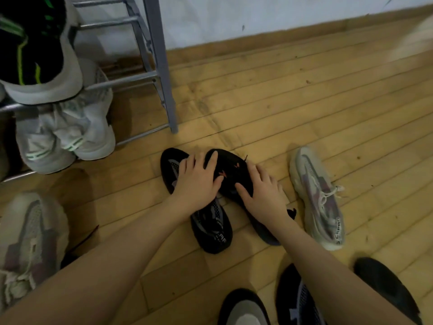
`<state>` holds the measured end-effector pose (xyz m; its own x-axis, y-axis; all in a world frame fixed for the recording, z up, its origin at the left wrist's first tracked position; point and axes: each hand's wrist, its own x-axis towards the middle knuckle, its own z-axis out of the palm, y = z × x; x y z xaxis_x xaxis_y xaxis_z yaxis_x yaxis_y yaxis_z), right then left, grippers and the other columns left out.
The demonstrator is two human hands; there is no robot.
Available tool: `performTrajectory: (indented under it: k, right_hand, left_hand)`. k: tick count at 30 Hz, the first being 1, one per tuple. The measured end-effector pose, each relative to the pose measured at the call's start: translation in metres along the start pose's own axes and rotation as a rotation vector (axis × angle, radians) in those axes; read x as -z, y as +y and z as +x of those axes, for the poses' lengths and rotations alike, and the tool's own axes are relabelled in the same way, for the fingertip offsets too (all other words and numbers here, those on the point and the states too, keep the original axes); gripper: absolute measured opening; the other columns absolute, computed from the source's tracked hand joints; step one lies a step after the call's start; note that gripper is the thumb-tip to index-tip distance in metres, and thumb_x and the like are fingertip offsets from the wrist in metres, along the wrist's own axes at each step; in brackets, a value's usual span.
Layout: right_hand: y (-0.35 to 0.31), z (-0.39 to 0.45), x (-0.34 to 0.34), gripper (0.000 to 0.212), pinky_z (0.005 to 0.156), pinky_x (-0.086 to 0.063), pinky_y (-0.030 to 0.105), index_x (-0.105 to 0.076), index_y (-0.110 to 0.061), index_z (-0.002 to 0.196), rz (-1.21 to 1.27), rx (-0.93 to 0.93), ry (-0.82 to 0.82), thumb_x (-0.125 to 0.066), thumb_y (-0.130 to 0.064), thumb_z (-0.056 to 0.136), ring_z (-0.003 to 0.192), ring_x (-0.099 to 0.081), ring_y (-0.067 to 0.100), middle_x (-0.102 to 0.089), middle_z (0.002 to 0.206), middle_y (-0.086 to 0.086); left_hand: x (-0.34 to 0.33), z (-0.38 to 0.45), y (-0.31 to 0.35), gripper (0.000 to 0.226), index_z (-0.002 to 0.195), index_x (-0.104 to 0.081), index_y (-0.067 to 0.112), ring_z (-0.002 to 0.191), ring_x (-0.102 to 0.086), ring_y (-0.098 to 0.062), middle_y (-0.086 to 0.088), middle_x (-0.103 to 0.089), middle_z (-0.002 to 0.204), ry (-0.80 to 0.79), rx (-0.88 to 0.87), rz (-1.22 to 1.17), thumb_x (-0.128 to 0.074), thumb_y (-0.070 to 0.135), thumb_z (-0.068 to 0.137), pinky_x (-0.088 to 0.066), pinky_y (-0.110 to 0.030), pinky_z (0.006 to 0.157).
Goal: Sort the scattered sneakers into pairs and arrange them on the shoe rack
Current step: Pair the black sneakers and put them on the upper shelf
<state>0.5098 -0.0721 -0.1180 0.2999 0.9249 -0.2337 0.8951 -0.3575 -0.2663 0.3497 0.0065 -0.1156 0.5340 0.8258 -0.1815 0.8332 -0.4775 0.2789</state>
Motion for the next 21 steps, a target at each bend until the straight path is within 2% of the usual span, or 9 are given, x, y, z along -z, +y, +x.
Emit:
performTrajectory:
  k: [4, 7, 10, 15, 18, 21]
  right_hand:
    - [0.002, -0.002, -0.010, 0.074, 0.111, -0.023, 0.050, 0.004, -0.040, 0.147, 0.027, 0.029, -0.077, -0.028, -0.069, 0.087, 0.137, -0.022, 0.033, -0.010, 0.157, 0.004]
    - [0.004, -0.003, -0.008, 0.077, 0.111, -0.022, 0.050, 0.006, -0.044, 0.146, 0.006, 0.051, -0.072, -0.033, -0.070, 0.085, 0.137, -0.022, 0.034, -0.009, 0.157, 0.007]
    - [0.006, -0.003, -0.004, 0.080, 0.109, -0.026, 0.051, 0.005, -0.048, 0.145, 0.008, 0.080, -0.092, -0.043, -0.068, 0.084, 0.134, -0.024, 0.036, -0.009, 0.156, 0.010]
    - [0.005, -0.007, 0.004, 0.069, 0.100, -0.038, 0.049, -0.014, -0.048, 0.145, -0.006, 0.144, 0.015, -0.049, -0.060, 0.086, 0.125, -0.036, 0.039, -0.022, 0.151, 0.018]
    - [-0.004, -0.009, 0.011, 0.063, 0.090, -0.046, 0.052, -0.028, -0.043, 0.143, -0.028, 0.182, 0.100, -0.044, -0.062, 0.085, 0.117, -0.046, 0.043, -0.031, 0.146, 0.025]
    - [-0.023, -0.009, 0.022, 0.060, 0.081, -0.050, 0.051, -0.038, -0.036, 0.139, -0.023, 0.236, 0.164, -0.041, -0.061, 0.084, 0.107, -0.053, 0.044, -0.039, 0.140, 0.027]
  left_hand:
    - [-0.014, 0.021, 0.004, 0.065, 0.148, -0.005, 0.017, 0.135, -0.021, -0.036, -0.020, -0.018, 0.150, -0.043, -0.014, 0.067, -0.025, 0.050, 0.096, -0.009, -0.046, 0.111]
    - [-0.013, 0.027, 0.000, 0.057, 0.147, -0.017, 0.015, 0.125, -0.037, -0.032, -0.013, -0.026, 0.146, 0.020, -0.017, -0.024, -0.031, 0.041, 0.098, -0.015, -0.045, 0.108]
    - [-0.009, 0.027, -0.004, 0.051, 0.145, -0.028, 0.013, 0.121, -0.041, -0.025, -0.010, -0.030, 0.144, 0.102, -0.085, -0.174, -0.040, 0.029, 0.098, -0.022, -0.044, 0.105]
    - [-0.001, 0.024, -0.006, 0.046, 0.138, -0.040, 0.004, 0.117, -0.049, -0.027, -0.014, -0.041, 0.136, 0.224, -0.194, -0.414, -0.050, 0.011, 0.094, -0.045, -0.050, 0.094]
    - [0.013, 0.020, -0.009, 0.045, 0.137, -0.042, 0.002, 0.111, -0.053, -0.026, -0.016, -0.044, 0.133, 0.317, -0.246, -0.419, -0.045, 0.014, 0.094, -0.050, -0.046, 0.087]
    - [0.032, 0.012, -0.017, 0.045, 0.138, -0.040, 0.003, 0.109, -0.053, -0.027, -0.017, -0.044, 0.134, 0.382, -0.261, -0.336, -0.039, 0.018, 0.095, -0.049, -0.045, 0.089]
